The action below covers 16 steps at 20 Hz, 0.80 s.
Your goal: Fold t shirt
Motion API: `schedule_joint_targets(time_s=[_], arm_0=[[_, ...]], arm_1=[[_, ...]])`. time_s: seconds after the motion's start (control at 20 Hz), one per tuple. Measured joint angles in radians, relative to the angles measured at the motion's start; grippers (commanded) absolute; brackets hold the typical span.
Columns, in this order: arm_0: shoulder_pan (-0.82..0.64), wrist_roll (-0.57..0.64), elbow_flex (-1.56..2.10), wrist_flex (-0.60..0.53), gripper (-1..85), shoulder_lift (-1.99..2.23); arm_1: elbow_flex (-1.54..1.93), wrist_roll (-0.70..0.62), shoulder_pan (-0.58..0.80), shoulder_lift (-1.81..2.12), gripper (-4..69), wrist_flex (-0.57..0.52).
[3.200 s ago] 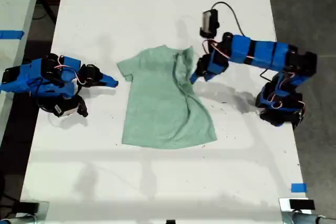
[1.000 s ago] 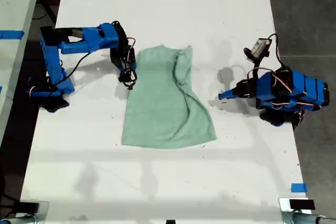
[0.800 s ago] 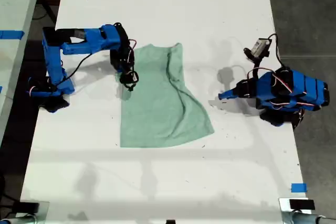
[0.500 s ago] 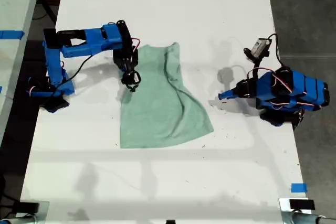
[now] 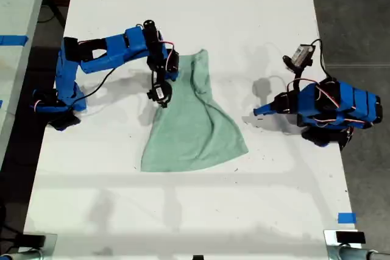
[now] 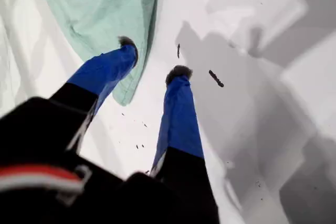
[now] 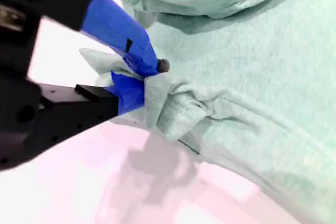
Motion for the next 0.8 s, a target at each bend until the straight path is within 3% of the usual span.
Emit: schedule_joint_targets(time_s=[0.1,0.2,0.35,0.6,0.8], arm_0=[[0.009,0.000,0.000,-0.028,15.1,-0.066],[0.026,-0.015,-0.002,-0.046,22.3,-0.146],[0.055,-0.015,-0.002,-0.061,24.2,-0.176],[0.104,0.100,0.000,-0.081,24.2,-0.141],[0.127,0.126,0.023,0.015,23.7,0.071]], arm_1=[[0.000,0.000,0.000,0.000,15.0,0.000],[0.000,0.000,0.000,0.000,15.0,0.000],[0.000,0.000,0.000,0.000,14.9,0.000],[0.000,0.000,-0.005,0.000,14.8,0.000],[0.000,0.000,-0.009,0.000,14.6,0.000]])
